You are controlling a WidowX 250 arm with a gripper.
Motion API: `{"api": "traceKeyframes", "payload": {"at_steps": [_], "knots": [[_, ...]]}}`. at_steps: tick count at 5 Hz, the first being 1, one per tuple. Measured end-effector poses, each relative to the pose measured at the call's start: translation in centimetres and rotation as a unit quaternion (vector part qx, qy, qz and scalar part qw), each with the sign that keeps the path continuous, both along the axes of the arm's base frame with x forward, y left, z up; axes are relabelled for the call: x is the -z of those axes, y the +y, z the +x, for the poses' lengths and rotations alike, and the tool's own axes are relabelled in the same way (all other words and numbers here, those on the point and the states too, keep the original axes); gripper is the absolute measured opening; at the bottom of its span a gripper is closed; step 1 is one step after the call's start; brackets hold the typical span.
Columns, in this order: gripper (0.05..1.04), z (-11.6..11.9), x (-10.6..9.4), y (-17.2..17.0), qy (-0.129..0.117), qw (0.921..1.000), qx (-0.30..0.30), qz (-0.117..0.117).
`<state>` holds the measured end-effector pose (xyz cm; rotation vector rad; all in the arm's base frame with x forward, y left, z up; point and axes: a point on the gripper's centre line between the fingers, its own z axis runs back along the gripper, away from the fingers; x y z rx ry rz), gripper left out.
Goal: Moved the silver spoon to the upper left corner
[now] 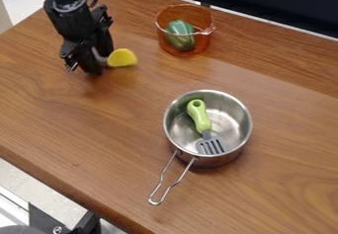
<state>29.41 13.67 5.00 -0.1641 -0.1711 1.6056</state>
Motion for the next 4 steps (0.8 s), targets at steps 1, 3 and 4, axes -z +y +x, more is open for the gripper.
{"api": "traceKeyframes", "payload": {"at_steps": [1, 3, 4], "knots": [[0.928, 0.0, 0.0, -0.2, -0.001, 0.9999, 0.014, -0.003], [1.001, -0.3, -0.1, -0.2, 0.003, 0.9998, 0.018, -0.011], [1.001, -0.8, -1.4, -0.3, 0.001, 0.9997, 0.015, -0.019]]}}
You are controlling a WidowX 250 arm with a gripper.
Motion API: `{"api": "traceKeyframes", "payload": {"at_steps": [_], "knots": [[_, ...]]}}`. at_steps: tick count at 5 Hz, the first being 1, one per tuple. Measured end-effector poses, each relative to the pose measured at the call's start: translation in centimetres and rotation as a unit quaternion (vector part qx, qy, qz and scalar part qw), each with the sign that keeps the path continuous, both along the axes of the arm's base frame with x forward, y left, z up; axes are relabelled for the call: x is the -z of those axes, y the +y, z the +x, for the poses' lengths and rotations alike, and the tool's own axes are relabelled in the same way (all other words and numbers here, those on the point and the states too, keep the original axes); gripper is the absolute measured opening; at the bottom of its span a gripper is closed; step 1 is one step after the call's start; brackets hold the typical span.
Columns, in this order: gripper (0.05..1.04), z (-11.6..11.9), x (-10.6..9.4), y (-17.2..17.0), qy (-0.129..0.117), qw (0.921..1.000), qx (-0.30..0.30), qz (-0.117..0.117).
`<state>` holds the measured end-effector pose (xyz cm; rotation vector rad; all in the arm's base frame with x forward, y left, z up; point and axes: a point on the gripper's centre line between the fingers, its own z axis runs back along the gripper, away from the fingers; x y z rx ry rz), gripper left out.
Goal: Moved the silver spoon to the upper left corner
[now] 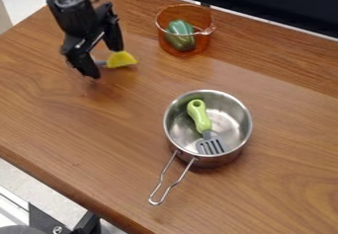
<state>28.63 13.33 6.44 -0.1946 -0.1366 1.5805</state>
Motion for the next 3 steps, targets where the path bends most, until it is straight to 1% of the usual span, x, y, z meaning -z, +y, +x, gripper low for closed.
{"api": "traceKeyframes", "payload": {"at_steps": [1, 2, 3], "knots": [[1.001, -0.5, -0.9, -0.1, -0.001, 1.0000, 0.001, -0.009], [1.001, -0.8, -2.3, -0.6, -0.008, 0.9998, 0.008, -0.019], [1.001, -1.6, -3.3, -1.5, -0.014, 0.9994, 0.028, -0.015]]}}
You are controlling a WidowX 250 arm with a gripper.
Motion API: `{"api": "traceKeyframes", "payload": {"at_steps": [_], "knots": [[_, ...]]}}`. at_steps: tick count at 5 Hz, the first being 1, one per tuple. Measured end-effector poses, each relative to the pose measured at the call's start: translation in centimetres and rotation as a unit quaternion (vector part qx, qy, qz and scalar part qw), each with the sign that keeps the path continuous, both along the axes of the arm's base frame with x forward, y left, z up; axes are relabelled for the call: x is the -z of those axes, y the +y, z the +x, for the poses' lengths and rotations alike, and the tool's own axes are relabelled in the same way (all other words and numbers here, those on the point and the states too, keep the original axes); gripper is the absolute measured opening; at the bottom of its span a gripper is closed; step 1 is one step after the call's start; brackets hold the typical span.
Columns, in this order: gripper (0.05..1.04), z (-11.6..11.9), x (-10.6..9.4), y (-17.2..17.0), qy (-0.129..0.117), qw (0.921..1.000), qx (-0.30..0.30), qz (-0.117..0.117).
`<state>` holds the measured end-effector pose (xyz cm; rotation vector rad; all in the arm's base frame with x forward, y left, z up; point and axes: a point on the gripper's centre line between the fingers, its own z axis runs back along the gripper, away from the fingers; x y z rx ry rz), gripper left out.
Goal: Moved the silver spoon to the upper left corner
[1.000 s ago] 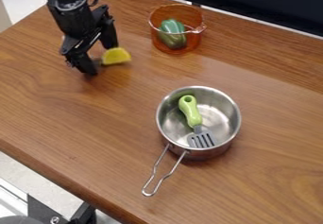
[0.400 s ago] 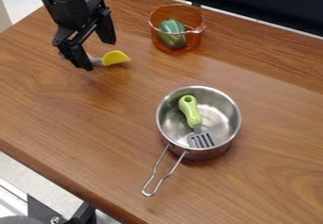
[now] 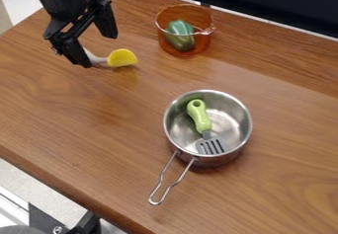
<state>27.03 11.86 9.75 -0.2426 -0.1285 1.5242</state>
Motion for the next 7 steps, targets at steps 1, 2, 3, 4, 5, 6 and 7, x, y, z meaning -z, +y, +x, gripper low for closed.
{"api": "traceKeyframes", "payload": {"at_steps": [1, 2, 3, 4, 5, 6, 7], "knots": [[1.001, -1.2, -0.3, -1.5, 0.003, 0.9996, 0.028, -0.003], [1.001, -2.1, -0.2, -3.7, 0.007, 0.9979, 0.064, -0.004], [1.001, -2.5, -0.1, -6.0, 0.019, 0.9944, 0.104, -0.001], [1.001, -2.3, 0.1, -8.4, 0.039, 0.9816, 0.181, 0.047], [1.001, -2.3, 0.2, -11.4, 0.042, 0.9515, 0.298, 0.063], [1.001, -2.5, -0.4, -14.4, 0.028, 0.9223, 0.378, 0.074], [1.001, -0.5, -0.9, -16.5, 0.028, 0.9142, 0.396, 0.081]]}}
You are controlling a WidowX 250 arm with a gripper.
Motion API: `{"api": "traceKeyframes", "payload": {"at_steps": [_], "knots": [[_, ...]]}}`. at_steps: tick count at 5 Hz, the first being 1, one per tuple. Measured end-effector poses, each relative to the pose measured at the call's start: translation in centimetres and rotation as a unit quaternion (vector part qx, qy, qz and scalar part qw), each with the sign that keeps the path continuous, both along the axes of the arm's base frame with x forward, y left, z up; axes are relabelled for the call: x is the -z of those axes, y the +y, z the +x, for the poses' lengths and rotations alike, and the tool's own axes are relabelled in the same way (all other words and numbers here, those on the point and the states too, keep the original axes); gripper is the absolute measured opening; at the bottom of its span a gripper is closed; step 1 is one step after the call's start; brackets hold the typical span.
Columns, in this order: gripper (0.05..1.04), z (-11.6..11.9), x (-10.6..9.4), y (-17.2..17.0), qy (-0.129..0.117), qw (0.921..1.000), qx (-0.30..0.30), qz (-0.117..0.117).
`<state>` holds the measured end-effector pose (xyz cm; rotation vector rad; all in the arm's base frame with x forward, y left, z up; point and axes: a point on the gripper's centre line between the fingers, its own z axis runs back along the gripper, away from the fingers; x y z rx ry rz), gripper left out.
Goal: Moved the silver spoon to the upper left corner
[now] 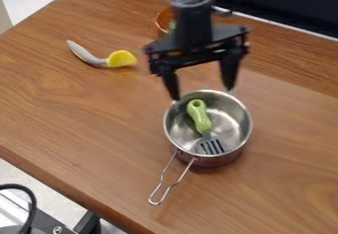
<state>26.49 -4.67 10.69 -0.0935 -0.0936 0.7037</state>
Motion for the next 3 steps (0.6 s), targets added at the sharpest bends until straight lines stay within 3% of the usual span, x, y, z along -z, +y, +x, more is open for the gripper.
{"api": "traceKeyframes", "payload": {"at_steps": [1, 3], "knots": [[1.001, 2.9, 0.0, -1.5, -0.020, 0.9997, -0.016, 0.002], [1.001, 7.4, 1.8, -3.1, -0.042, 0.9976, -0.052, 0.017]]}}
